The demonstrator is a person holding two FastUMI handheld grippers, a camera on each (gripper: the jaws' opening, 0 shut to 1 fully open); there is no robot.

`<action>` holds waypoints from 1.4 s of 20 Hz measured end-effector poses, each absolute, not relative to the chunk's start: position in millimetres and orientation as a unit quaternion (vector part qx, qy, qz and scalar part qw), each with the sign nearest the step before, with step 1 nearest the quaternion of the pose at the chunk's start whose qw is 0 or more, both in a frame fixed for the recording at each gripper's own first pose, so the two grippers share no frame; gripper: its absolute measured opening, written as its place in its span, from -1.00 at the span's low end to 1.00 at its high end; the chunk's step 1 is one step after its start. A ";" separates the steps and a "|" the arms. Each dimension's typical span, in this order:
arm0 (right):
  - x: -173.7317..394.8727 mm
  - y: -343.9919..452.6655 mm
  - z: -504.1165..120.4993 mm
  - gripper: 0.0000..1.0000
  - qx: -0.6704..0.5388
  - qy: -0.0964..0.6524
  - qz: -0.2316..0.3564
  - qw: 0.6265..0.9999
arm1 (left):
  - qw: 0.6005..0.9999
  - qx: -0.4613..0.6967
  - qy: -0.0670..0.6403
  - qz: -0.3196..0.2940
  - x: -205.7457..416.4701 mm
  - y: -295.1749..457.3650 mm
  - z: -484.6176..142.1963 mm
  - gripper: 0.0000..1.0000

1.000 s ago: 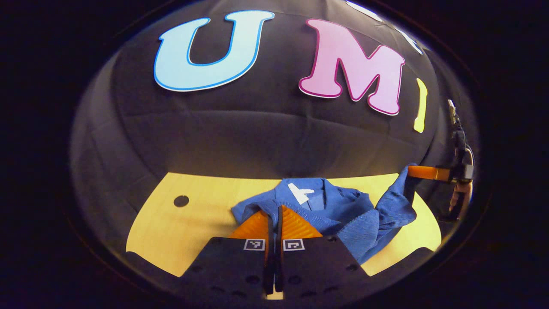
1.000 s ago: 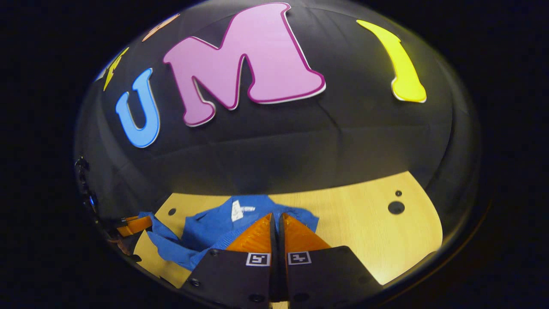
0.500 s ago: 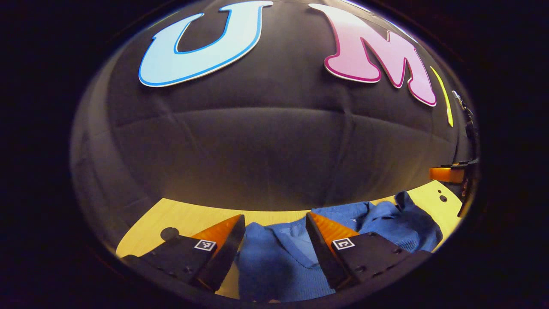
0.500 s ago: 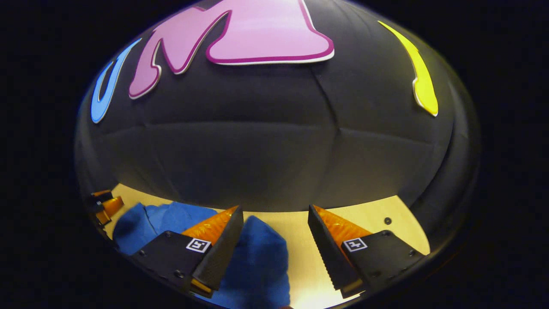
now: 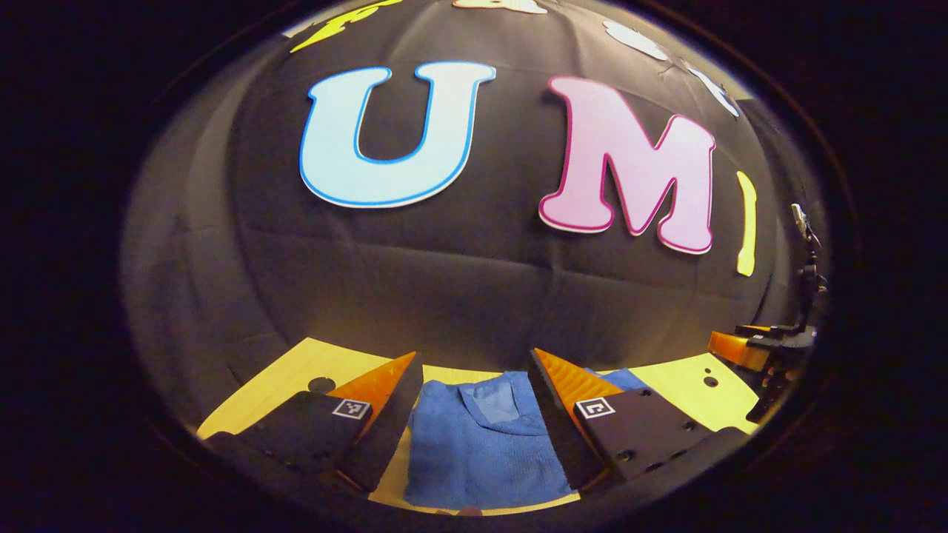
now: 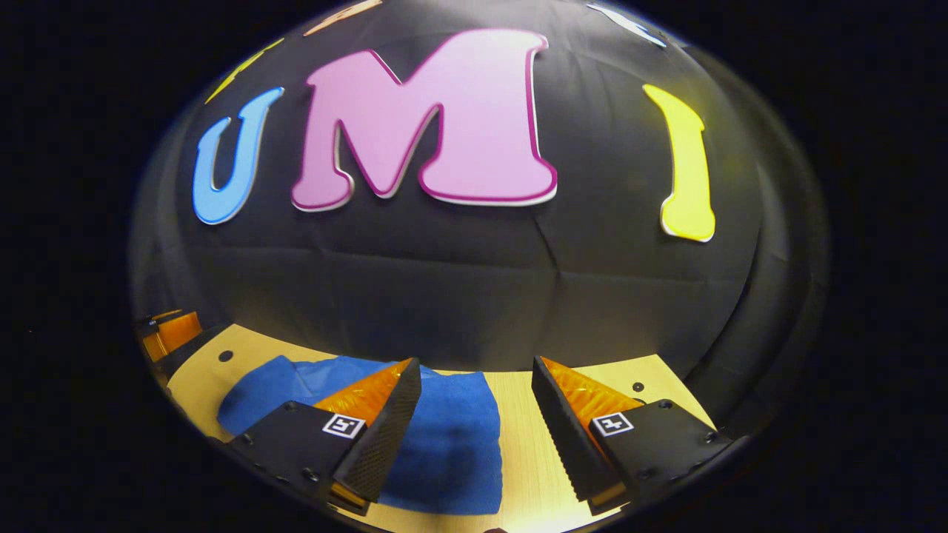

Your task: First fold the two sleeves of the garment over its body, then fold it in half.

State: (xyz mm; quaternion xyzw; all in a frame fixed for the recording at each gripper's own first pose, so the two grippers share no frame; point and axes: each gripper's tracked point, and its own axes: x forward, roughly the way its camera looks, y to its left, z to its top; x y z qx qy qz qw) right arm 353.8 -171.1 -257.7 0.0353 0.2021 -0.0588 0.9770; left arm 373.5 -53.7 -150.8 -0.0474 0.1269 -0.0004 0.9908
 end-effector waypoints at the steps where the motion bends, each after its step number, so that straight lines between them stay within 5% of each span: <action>1: 339.4 -165.4 -243.8 0.91 0.038 0.195 -0.055 0.978 | 0.993 -0.050 0.108 -0.001 355.9 -56.7 -132.3 0.65; 10: 170.0 -108.6 -97.7 0.89 0.038 0.101 -0.051 0.993 | 0.998 -0.057 -0.027 0.006 137.9 -61.8 -31.2 0.62; 16: 50.9 -61.6 -94.0 0.88 0.028 0.110 -0.020 0.993 | 0.998 -0.033 -0.053 0.007 21.7 -62.2 -22.3 0.60; 28: 38.8 -4.1 -82.0 0.90 0.026 0.114 0.042 0.992 | 0.999 -0.023 -0.025 0.028 -25.5 -63.0 -35.2 0.60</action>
